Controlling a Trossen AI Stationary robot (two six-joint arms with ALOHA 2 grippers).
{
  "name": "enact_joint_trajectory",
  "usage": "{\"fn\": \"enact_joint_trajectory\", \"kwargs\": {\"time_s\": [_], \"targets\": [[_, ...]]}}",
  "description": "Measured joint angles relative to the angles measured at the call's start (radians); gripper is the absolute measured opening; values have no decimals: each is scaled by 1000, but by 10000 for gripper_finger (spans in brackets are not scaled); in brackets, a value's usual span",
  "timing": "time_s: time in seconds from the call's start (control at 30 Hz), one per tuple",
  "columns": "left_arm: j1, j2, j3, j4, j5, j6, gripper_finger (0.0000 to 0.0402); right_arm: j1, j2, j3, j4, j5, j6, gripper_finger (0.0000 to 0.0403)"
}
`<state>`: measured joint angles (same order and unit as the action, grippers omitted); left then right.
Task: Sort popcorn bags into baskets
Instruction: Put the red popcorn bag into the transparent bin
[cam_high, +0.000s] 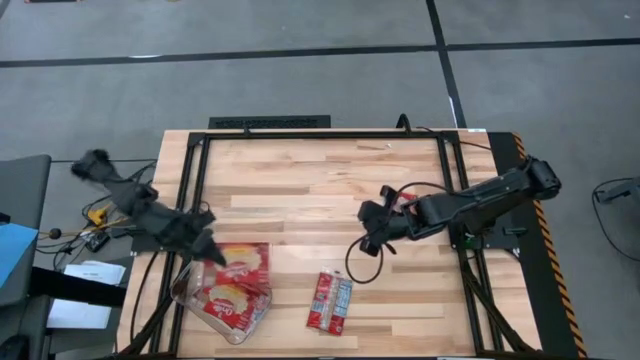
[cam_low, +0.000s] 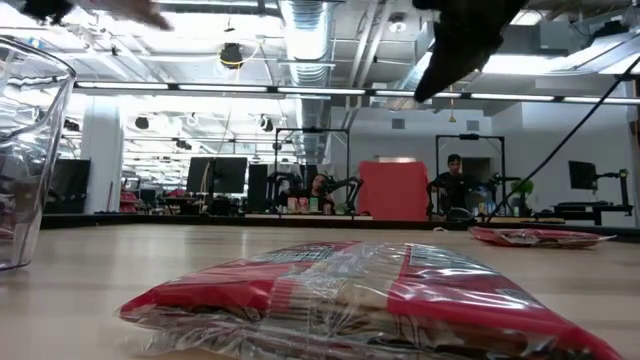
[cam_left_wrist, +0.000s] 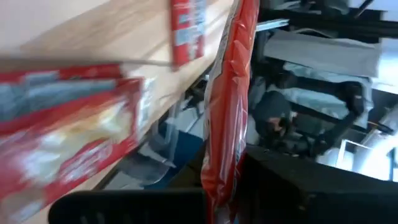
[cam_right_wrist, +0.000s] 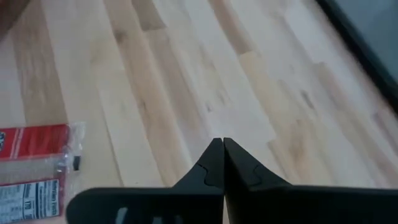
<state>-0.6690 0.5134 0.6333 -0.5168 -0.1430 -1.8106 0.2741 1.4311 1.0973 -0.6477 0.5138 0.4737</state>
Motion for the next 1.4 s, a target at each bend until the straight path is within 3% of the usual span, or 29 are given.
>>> {"fn": "enact_joint_trajectory", "kwargs": {"time_s": [0.1, 0.3, 0.57, 0.77, 1.17, 1.4], "targets": [[-146, 15, 0, -30, -75, -59, 5, 0, 22, 1, 20, -15, 20, 23], [-295, 136, 0, -97, 2, -98, 6, 1, 49, 0, 42, -20, 35, 32], [-313, 249, 0, -137, 56, 20, 20, -2, 47, 1, 62, -20, 34, 13], [-291, 293, 1, -139, 92, 61, 17, -2, 47, 1, 62, -20, 34, 39], [-209, 298, 1, -129, 58, 185, 159, 0, 47, 1, 62, -20, 34, 51], [-157, 264, 1, -23, 194, 133, 242, 6, 47, 1, 75, -82, 3, 51]]}}
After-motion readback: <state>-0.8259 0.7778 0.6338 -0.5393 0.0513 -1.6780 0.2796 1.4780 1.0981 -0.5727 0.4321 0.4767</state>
